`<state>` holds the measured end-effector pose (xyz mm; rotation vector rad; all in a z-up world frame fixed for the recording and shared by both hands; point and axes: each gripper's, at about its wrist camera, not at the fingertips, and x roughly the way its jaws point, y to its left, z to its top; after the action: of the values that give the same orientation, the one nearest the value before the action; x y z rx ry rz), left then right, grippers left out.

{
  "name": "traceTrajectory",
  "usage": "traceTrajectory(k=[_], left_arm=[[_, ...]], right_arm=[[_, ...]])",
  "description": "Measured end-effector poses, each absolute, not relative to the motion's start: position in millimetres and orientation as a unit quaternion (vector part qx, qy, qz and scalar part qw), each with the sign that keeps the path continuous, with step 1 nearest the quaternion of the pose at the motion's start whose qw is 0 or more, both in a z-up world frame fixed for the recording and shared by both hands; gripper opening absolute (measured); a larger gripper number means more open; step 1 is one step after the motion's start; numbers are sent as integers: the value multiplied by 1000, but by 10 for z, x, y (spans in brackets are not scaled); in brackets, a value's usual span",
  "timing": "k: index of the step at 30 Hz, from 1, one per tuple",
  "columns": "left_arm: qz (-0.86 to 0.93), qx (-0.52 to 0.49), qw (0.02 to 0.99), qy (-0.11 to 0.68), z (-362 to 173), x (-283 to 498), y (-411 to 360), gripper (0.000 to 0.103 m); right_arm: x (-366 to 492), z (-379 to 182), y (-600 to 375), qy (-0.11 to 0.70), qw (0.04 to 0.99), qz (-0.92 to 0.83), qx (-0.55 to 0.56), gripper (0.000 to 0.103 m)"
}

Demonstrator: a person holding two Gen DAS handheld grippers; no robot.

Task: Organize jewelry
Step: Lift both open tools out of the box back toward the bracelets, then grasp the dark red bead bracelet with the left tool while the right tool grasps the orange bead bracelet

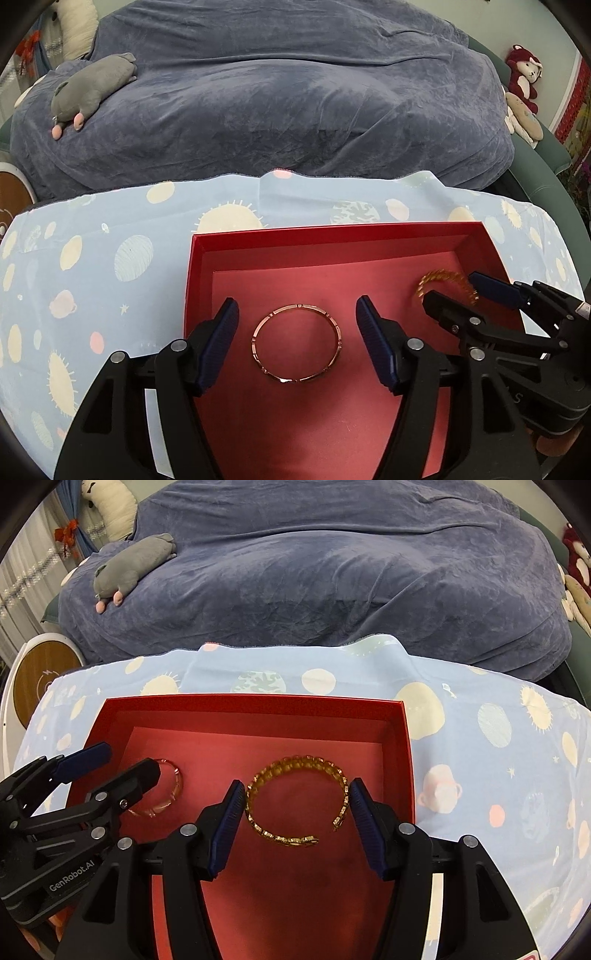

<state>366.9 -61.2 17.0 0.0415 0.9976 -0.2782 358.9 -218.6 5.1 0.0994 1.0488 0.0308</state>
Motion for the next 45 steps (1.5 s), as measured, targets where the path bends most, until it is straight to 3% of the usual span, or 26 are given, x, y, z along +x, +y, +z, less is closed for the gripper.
traceTrajectory(k=[9, 20, 31, 39, 45], left_arm=[[-142, 12, 874, 465, 435, 3437, -554, 64], [-163, 21, 882, 442, 924, 2384, -382, 64], [-152, 9, 866, 476, 625, 1232, -91, 64], [-144, 6, 858, 494, 309, 801, -58, 64], [-152, 5, 849, 505, 110, 791, -93, 50]], right_arm=[[3296, 332, -2196, 483, 873, 10, 63, 58], [2152, 862, -1950, 441, 897, 8, 30, 58], [906, 623, -1955, 466, 882, -24, 60, 58], [403, 270, -2049, 494, 863, -53, 96, 58], [287, 141, -2051, 502, 858, -57, 97, 58]])
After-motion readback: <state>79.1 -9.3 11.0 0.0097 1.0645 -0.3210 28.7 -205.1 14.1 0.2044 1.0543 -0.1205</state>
